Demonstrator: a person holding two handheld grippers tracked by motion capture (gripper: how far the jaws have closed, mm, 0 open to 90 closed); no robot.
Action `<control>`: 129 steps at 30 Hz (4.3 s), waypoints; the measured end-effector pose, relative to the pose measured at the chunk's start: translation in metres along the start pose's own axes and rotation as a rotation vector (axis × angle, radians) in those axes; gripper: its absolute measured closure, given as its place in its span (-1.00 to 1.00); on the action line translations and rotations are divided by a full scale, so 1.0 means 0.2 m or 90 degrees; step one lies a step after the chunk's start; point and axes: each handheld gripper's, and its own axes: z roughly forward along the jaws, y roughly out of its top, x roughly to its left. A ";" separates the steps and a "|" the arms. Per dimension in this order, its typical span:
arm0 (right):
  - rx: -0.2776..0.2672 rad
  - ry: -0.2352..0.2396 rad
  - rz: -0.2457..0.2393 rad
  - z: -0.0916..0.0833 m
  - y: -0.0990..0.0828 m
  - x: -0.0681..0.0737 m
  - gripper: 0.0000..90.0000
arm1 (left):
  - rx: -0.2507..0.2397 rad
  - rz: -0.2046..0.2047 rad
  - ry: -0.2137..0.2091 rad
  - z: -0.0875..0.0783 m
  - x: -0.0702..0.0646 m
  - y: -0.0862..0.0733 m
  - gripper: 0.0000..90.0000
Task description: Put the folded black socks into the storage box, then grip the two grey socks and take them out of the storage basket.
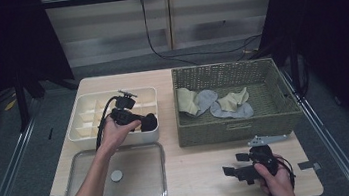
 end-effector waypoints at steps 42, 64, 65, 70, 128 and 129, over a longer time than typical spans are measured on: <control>-0.002 0.033 -0.012 0.00 0.03 -0.01 -0.43 | -0.044 -0.047 -0.013 0.00 -0.01 -0.08 0.14; -0.034 -0.020 0.007 -0.01 0.08 0.02 -0.34 | -0.124 -0.022 0.025 -0.31 0.00 -0.24 -0.52; -0.034 -0.019 0.007 -0.01 0.08 0.02 -0.34 | -0.122 -0.017 0.026 -0.32 0.00 -0.26 -0.54; -0.036 -0.030 0.002 -0.01 0.09 0.02 -0.40 | -0.132 -0.030 0.033 -0.39 -0.02 -0.34 -0.49; -0.094 -0.025 -0.061 -0.28 0.61 0.00 -0.22 | -0.108 0.018 0.006 -0.36 -0.30 -0.86 -0.40; -0.093 -0.025 -0.057 -0.27 0.62 -0.01 -0.20 | -0.106 0.016 0.006 -0.36 -0.30 -0.87 -0.40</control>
